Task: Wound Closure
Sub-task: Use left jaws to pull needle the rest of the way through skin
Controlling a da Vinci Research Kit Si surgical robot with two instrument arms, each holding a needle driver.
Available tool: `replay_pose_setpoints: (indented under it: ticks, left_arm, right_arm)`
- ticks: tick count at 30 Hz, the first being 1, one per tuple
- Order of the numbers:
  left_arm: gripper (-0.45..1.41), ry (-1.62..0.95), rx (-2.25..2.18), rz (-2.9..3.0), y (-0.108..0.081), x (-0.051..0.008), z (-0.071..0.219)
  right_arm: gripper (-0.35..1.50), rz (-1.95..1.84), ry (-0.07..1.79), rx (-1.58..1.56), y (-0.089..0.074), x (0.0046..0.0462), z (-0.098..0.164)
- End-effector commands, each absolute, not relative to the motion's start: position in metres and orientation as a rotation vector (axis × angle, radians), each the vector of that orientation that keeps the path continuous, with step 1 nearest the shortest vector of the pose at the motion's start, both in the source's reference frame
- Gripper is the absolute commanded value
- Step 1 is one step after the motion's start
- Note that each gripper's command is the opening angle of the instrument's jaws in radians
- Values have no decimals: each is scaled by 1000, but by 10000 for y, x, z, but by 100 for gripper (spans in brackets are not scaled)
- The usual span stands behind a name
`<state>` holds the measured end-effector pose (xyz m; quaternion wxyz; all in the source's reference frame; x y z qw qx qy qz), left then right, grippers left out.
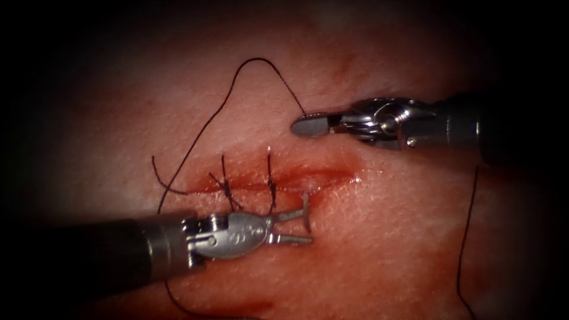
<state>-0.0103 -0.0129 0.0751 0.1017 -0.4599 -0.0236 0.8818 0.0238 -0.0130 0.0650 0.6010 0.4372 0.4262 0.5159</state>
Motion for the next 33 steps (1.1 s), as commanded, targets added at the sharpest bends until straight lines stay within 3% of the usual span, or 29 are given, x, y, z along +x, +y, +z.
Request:
replay_pose_setpoints:
  ticks: [1,8,10,14,20,24,29,33]
  left_arm:
    - [47,-47,-1365,2600,-130,-106,751]
    - [36,105,-1420,2599,-122,-102,726]
    - [36,155,-1445,2601,-108,-103,719]
    - [37,166,-1475,2633,-86,-120,723]
    - [62,105,-1594,2637,-71,-140,739]
    - [62,122,-1620,2632,-56,-144,735]
    - [52,141,-1634,2612,-45,-153,736]
    - [26,120,-1635,2588,-37,-156,751]
  right_arm:
    - [94,1176,1011,949,-112,232,660]
    - [103,1203,1078,820,-74,187,677]
    - [88,1212,1074,787,-78,174,682]
    - [86,1199,1083,772,-90,171,687]
    - [84,1195,1104,759,-110,171,700]
    - [76,1214,1106,767,-125,172,714]
    - [73,1223,1108,771,-138,171,728]
    - [68,1231,1107,777,-148,170,730]
